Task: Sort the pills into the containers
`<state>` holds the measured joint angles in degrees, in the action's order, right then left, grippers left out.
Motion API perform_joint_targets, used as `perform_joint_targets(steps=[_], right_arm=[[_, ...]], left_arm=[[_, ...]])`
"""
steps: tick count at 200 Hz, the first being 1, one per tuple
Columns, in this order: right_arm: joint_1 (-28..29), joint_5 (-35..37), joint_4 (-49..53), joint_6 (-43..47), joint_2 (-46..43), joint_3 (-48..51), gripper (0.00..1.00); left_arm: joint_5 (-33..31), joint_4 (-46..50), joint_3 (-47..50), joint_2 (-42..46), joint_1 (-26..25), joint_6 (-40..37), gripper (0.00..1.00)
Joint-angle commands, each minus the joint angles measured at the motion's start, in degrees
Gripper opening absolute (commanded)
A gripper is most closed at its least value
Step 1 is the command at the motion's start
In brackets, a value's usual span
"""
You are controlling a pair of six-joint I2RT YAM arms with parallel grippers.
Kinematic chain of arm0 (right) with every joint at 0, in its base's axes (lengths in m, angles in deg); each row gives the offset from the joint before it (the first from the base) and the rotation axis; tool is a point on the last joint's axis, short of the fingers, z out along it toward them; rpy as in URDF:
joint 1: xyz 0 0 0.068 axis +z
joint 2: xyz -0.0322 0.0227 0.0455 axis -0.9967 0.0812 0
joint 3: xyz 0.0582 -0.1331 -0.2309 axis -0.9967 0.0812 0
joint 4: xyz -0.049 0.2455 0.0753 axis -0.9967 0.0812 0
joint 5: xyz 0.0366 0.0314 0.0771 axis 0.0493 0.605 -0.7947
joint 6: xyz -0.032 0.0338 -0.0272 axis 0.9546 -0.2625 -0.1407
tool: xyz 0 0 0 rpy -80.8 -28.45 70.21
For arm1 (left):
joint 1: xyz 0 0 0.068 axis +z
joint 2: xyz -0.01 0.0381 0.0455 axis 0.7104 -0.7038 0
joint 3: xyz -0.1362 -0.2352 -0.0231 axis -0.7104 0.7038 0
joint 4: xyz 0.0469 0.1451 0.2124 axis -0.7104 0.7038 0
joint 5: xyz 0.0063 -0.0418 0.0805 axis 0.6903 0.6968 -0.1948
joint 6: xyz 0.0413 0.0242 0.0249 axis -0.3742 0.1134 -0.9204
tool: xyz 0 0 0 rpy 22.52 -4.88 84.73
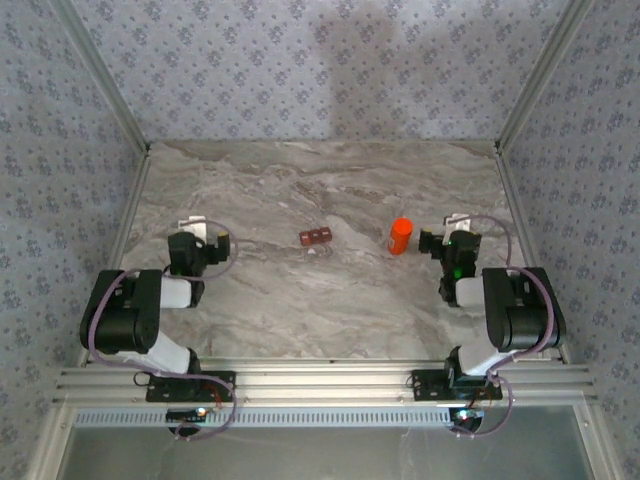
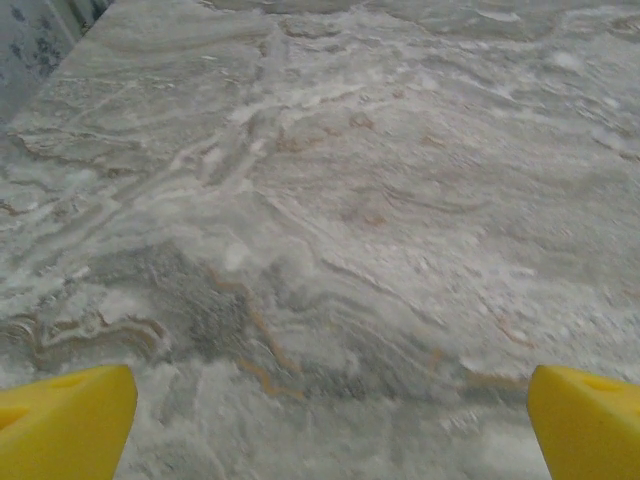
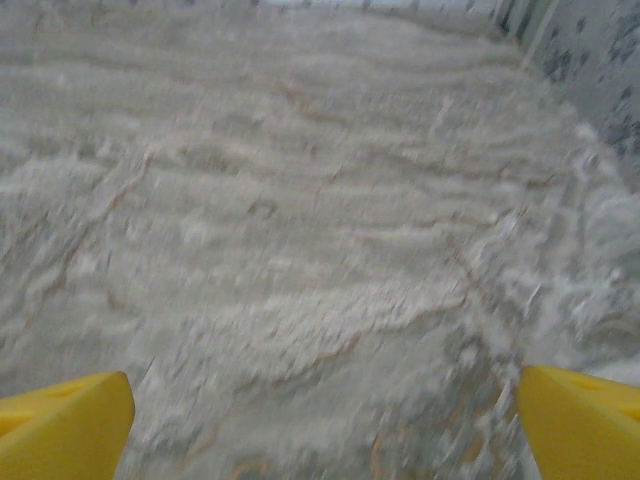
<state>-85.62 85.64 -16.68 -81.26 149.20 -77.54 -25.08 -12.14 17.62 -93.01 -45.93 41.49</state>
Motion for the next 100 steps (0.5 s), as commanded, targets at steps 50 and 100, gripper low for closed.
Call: perform_joint_targets(steps=[50, 100], right_arm=[[0.25, -0.66, 0.19, 0.26, -0.42, -0.85, 1.00], [-1.15, -4.00, 1.43, -0.22, -0.42, -1.59, 1.00]], left_arm=[[2.40, 1.27, -3.04, -0.08, 1.68, 2.46, 1.00], [2.34, 1.08, -2.96, -0.01, 1.65, 2.38, 1.00]])
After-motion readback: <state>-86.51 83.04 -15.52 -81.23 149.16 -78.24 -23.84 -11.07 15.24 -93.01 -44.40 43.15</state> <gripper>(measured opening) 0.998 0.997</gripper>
